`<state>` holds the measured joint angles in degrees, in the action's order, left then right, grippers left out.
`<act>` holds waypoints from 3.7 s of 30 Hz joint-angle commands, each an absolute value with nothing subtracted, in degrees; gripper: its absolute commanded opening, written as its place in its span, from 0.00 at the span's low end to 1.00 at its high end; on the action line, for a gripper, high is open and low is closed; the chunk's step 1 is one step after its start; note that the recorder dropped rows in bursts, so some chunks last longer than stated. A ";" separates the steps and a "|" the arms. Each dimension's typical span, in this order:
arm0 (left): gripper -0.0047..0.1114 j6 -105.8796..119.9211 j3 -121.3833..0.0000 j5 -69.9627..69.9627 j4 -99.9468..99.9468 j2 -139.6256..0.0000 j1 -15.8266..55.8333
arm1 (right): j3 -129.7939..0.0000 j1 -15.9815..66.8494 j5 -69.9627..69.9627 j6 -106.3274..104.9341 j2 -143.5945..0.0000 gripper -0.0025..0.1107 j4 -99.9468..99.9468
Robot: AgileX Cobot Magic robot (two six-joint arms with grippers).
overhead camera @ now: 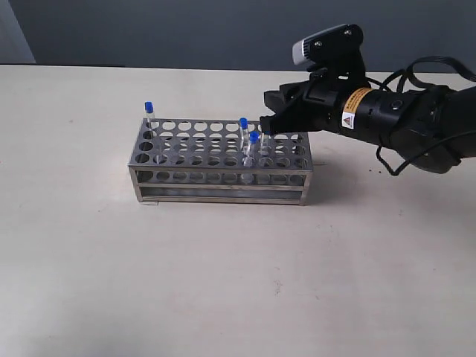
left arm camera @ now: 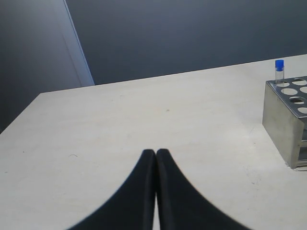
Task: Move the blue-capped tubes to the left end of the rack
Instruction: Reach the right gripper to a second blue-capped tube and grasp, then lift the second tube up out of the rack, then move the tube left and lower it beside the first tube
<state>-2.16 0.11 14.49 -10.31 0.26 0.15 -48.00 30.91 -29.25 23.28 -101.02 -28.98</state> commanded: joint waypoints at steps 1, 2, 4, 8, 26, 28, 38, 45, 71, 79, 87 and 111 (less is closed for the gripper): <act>0.04 -2.36 0.00 13.72 -10.17 0.00 0.54 | -47.82 30.42 -30.53 21.60 -102.63 0.29 -27.97; 0.04 -2.36 0.00 13.72 -10.17 0.00 0.54 | -47.82 30.42 -30.53 21.39 -102.90 0.29 -27.97; 0.04 -2.36 0.00 13.72 -10.17 0.00 0.54 | -47.82 30.42 -30.64 21.36 -103.50 0.29 -27.97; 0.04 -2.36 0.00 13.72 -10.17 0.00 0.54 | -47.82 30.42 -31.03 21.36 -103.53 0.38 -28.73; 0.04 -2.36 0.00 13.72 -10.17 0.00 0.54 | -47.82 30.42 -30.22 23.14 -104.03 0.42 -30.42; 0.04 -2.36 0.00 13.72 -10.17 0.00 0.54 | -47.82 30.42 -30.22 23.14 -105.07 0.42 -30.42; 0.04 -2.36 0.00 13.72 -10.17 0.00 0.54 | -47.82 30.42 -31.87 23.14 -109.24 0.42 -30.42; 0.04 -2.36 0.00 13.72 -10.17 0.00 0.54 | -47.82 30.42 -31.88 23.14 -109.57 0.27 -29.89; 0.04 -2.36 0.00 13.72 -10.17 0.00 0.54 | -51.62 31.81 -28.53 22.99 -93.24 0.02 -32.89; 0.04 -2.36 0.00 13.72 -10.17 0.00 0.54 | -68.24 43.20 -20.91 23.13 -102.58 0.02 -33.11; 0.04 -2.36 0.00 13.72 -10.17 0.00 0.54 | -77.22 48.90 -16.66 23.26 -114.25 0.02 -33.11; 0.04 -2.36 0.00 13.72 -10.17 0.00 0.54 | -77.46 50.28 -12.57 24.09 -115.33 0.02 -33.11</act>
